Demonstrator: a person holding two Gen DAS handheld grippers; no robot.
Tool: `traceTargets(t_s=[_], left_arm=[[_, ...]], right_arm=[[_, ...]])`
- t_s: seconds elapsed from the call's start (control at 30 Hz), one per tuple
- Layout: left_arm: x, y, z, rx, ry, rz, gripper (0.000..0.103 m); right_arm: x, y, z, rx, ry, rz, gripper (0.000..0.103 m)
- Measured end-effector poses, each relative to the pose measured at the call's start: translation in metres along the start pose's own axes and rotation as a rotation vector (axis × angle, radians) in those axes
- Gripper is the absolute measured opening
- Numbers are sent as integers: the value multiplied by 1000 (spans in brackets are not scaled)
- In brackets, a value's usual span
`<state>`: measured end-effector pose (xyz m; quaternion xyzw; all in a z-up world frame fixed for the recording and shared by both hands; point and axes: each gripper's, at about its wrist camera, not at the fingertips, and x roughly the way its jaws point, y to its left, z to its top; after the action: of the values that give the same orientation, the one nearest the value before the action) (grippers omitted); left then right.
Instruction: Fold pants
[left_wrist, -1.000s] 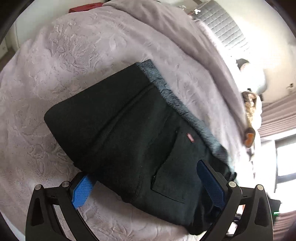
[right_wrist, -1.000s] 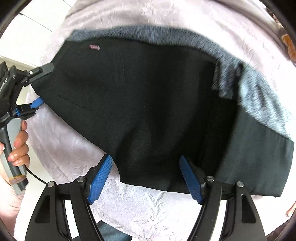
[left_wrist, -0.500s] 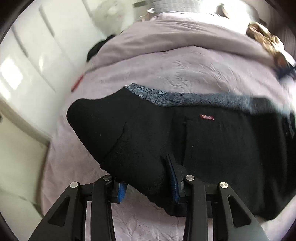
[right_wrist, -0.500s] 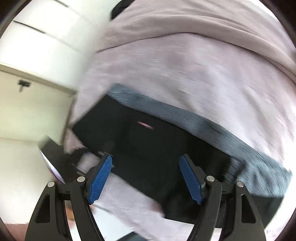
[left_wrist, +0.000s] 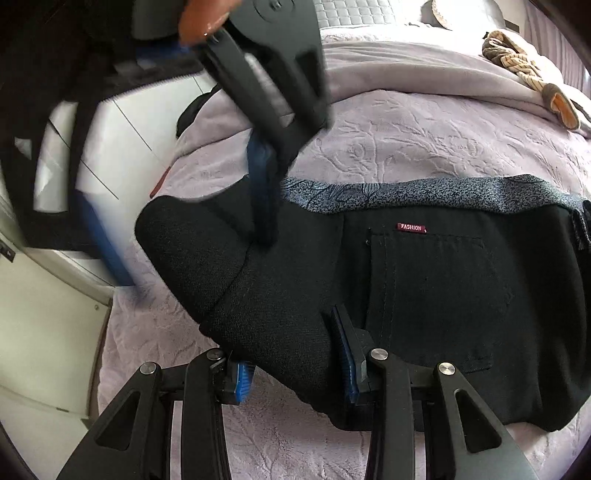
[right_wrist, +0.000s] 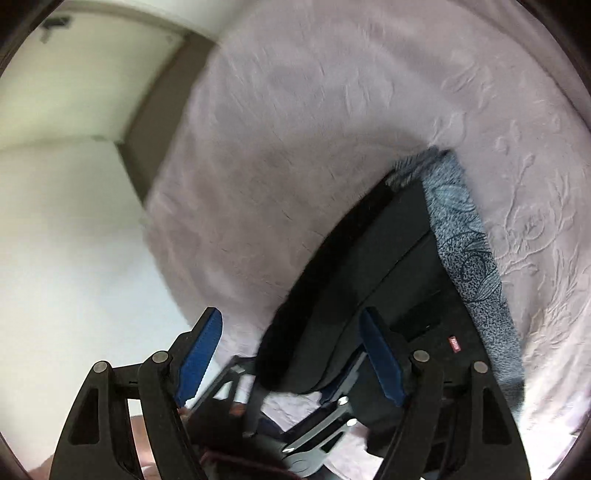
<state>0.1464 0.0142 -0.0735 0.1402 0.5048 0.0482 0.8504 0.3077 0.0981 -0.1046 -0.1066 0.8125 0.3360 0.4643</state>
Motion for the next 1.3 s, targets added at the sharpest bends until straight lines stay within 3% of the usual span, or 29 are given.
traceTargets(t_s=[0.03,0.07,0.13,0.27,0.37,0.53,0.7,0.83,0.97,1.17,1.3], left_arm=[[0,-1,0,6,14,2,39],[-4,-2,2,13,5,1,39],[-18,-7,7,45,-35,5,39],[-60,-25,25,117,-121,1,39],[-99,-47,38,181,-196,-27,39],[-158,-99,58,277,-299,-139,39],[-196,-178,62,433,-367,-243,39],[-208,-246,47,560,-354,-311,39],[-202,-313,18,687,-313,-342,39],[-170,-375,-19,797,-207,-346,39],[-165,-389,-27,832,-215,-309,41]], right_arm=[[4,-4,1,10,12,-8,44],[4,-8,0,21,9,-11,27],[-10,-19,-11,32,-57,40,14],[-50,-44,-57,35,-193,164,14],[-85,-72,-102,80,-314,303,14],[-124,-136,-214,186,-554,506,15],[-134,-206,-343,308,-778,618,15],[-104,-259,-430,431,-903,697,15],[-51,-300,-490,547,-972,756,15],[39,-358,-526,700,-959,801,14],[77,-379,-531,757,-928,795,14]])
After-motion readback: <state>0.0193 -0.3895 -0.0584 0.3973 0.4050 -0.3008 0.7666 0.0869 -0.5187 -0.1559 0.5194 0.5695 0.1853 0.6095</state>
